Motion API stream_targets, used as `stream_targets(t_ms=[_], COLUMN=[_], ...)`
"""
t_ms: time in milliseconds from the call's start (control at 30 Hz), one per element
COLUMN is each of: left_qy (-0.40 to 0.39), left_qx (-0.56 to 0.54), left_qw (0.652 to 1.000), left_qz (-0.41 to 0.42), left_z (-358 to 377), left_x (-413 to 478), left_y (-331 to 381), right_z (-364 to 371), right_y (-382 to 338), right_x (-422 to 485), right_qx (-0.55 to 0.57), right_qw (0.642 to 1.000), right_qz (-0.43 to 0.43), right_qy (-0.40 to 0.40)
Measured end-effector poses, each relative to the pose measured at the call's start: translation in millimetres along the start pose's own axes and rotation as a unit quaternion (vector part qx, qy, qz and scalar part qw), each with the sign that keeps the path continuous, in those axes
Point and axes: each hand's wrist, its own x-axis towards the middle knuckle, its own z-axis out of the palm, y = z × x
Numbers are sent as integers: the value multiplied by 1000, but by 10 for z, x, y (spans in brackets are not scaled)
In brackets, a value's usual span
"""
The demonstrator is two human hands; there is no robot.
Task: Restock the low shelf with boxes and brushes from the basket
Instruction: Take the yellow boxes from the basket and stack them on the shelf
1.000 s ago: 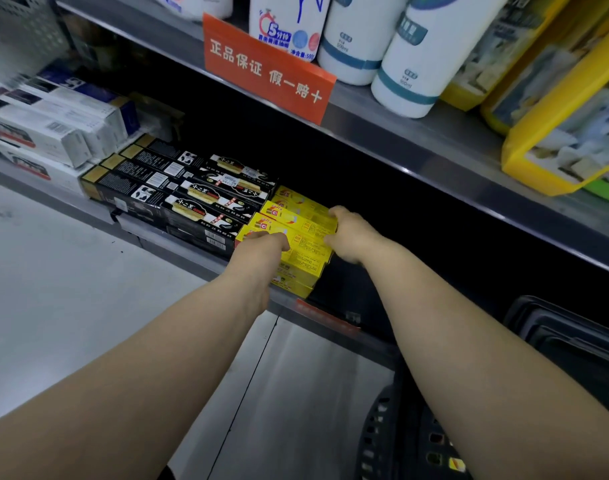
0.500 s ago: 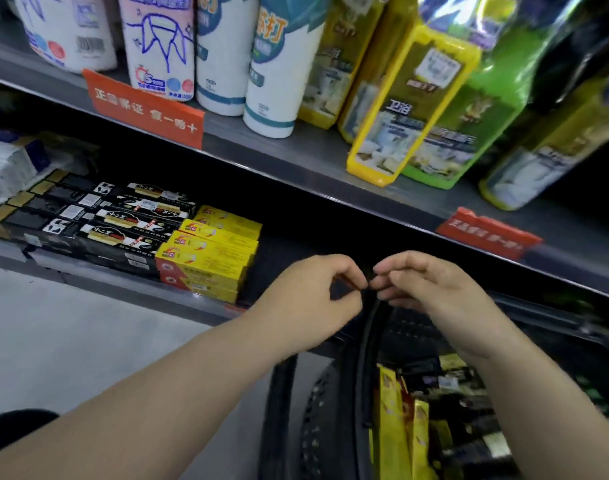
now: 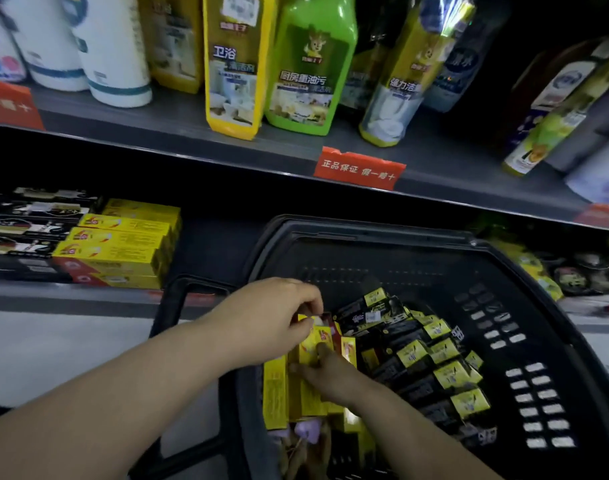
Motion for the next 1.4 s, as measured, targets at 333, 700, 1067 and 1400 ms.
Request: stream_targets(t_ms=[333,700,1067,1400], left_qy=[47,156,112,122], left_qx=[-336,-499,-534,-549], left_qw=[917,809,790,787], left_qz=[-211,-269,-279,-254], left_z=[10,-144,-164,-181], left_x=[68,-9,-72,-46], left_y=[142,-7,-26,57], right_z=[-595,-326,-348,-730], right_y=[-452,-479,-293,-814], right_x=[-529,-388,-353,-1122], right_qx=[154,227,114,262], right_qw=[952,951,987,909], right_qz=[-208,-171,-61,-311], right_qy=[162,123,94,91])
